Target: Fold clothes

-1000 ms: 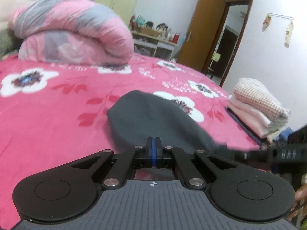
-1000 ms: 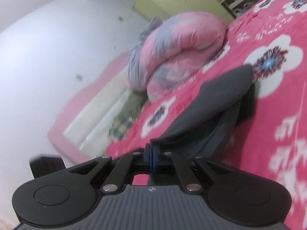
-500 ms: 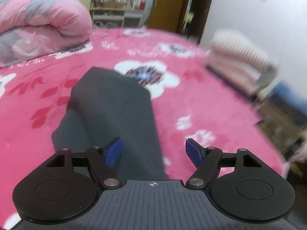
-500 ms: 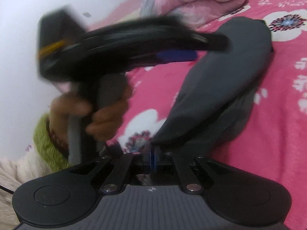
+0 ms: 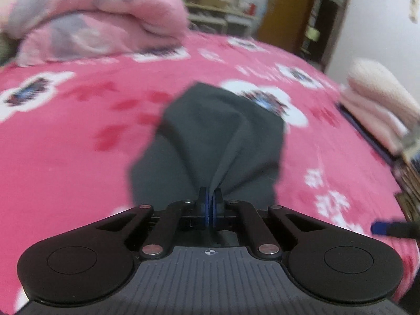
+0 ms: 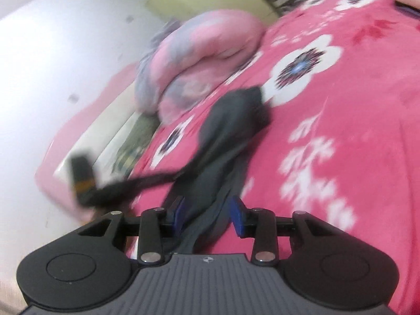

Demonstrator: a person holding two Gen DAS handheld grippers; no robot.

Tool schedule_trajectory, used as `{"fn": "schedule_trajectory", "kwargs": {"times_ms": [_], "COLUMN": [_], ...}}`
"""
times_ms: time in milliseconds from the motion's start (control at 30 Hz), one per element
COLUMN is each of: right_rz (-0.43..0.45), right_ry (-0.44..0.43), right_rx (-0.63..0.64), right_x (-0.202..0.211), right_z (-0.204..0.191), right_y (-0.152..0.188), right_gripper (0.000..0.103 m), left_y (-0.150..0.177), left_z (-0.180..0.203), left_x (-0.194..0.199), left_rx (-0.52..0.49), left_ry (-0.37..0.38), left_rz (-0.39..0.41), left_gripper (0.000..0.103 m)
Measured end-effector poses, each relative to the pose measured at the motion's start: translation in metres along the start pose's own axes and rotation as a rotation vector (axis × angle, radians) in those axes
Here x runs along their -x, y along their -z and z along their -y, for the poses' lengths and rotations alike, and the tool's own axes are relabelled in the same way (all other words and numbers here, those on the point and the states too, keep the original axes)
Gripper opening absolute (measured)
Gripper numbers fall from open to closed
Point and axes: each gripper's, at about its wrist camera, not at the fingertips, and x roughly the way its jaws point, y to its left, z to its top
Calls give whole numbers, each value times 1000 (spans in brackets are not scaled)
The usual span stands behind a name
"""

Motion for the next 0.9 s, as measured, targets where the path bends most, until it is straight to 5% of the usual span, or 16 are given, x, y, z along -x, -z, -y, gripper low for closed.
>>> {"fn": "schedule_trajectory", "kwargs": {"times_ms": [333,533,800,867,900], "right_rz": [4,19,-4,-9,-12], "right_ry": [115,192,123,105,96], "right_rx": [-25,-44,80,112,128], "right_x": [-93,-151,-174,-179,-182], "right_z": [23,37,11,4,1], "right_y": [-59,-98,-102,-103,-104], "right_gripper": [40,40,41,28,12], "left_y": [15,33,34,30,29], "left_z": [-120,-164,-183,-177,-173], "left_x": [31,41,66,68,68], "left_rx": [320,487,558,527,512], "left_ry": [-182,-108,-73,-59,-47], "left_rz": [27,17,121,135,140], "left_gripper": [0,7,21,23,24]}}
